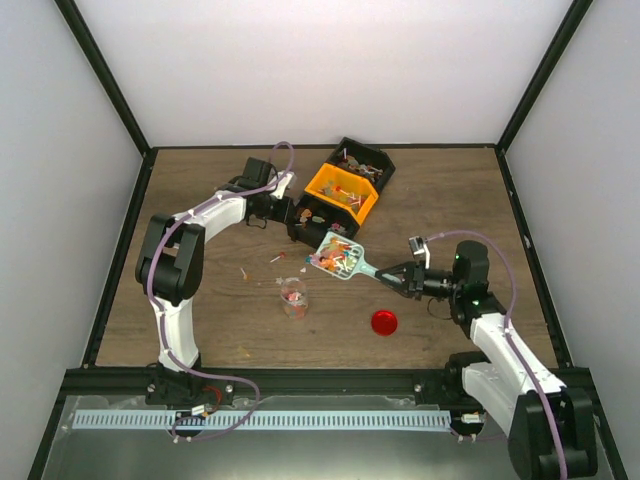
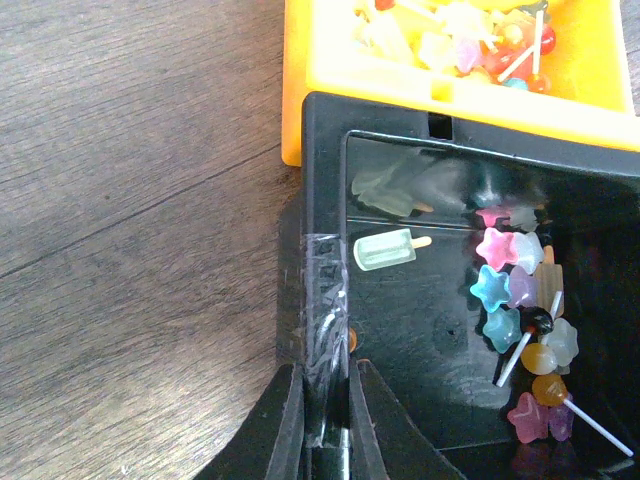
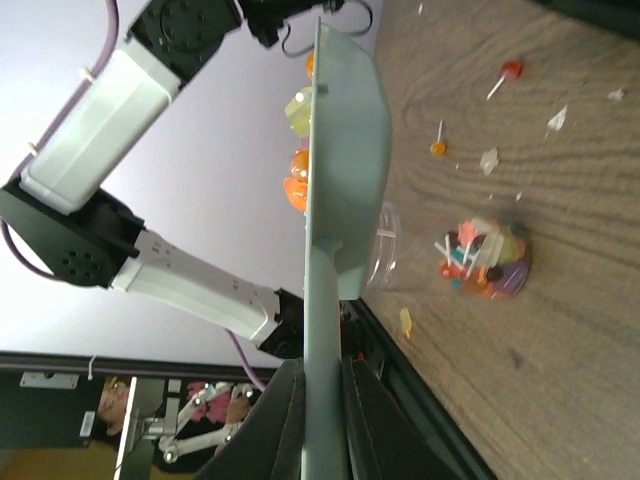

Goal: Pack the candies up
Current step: Place the fake candies in the packing bottle.

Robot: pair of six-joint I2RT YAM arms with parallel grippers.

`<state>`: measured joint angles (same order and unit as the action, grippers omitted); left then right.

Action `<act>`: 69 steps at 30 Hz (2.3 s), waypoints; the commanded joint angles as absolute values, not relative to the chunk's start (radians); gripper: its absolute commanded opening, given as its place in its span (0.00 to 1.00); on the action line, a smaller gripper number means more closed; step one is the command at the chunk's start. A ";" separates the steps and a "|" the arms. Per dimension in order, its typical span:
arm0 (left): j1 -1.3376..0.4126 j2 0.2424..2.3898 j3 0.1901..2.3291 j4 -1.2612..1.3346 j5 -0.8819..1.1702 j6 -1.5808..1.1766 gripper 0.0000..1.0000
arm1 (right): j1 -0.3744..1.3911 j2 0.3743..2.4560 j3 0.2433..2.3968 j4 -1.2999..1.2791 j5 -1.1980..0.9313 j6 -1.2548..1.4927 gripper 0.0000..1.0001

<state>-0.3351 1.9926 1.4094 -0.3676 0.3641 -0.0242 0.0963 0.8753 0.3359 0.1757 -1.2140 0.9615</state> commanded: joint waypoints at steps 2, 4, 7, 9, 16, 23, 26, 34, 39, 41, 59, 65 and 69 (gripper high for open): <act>-0.332 2.022 1.380 -0.384 0.368 -0.041 0.04 | 0.168 0.834 0.340 0.145 -1.187 0.969 0.01; -0.333 2.022 1.378 -0.383 0.368 -0.043 0.04 | 0.182 0.828 0.349 0.120 -1.173 0.957 0.01; -0.333 2.023 1.378 -0.381 0.369 -0.043 0.04 | 0.208 0.825 0.374 0.062 -1.147 0.923 0.01; -0.332 2.021 1.374 -0.376 0.360 -0.044 0.04 | 0.230 0.827 0.393 0.031 -1.124 0.905 0.01; -0.332 2.023 1.376 -0.373 0.359 -0.045 0.18 | 0.310 0.843 0.430 -0.026 -1.061 0.874 0.01; -0.333 2.017 1.374 -0.371 0.363 -0.044 0.25 | 0.313 0.842 0.496 -0.146 -1.037 0.805 0.01; -0.332 2.013 1.374 -0.369 0.365 -0.045 0.27 | 0.313 0.842 0.538 -0.230 -1.021 0.753 0.01; -0.333 2.005 1.371 -0.370 0.368 -0.044 0.39 | 0.317 0.850 0.596 -0.359 -1.002 0.672 0.01; -0.332 2.003 1.376 -0.373 0.372 -0.047 0.44 | 0.356 0.866 0.647 -0.391 -0.964 0.653 0.01; -0.333 2.001 1.377 -0.374 0.363 -0.049 0.44 | 0.386 0.880 0.662 -0.400 -0.937 0.649 0.01; -0.329 1.995 1.372 -0.366 0.362 -0.051 0.48 | 0.488 0.955 0.776 -0.524 -0.799 0.584 0.01; -0.328 1.997 1.371 -0.365 0.371 -0.055 0.52 | 0.488 0.964 0.834 -0.587 -0.776 0.546 0.01; -0.329 1.998 1.376 -0.368 0.370 -0.055 0.52 | 0.488 0.984 0.860 -0.644 -0.763 0.509 0.01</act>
<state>-0.3325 1.9961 1.3834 -0.3573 0.3565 -0.0528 0.4805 0.9741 0.7956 -0.5854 -0.7780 0.5648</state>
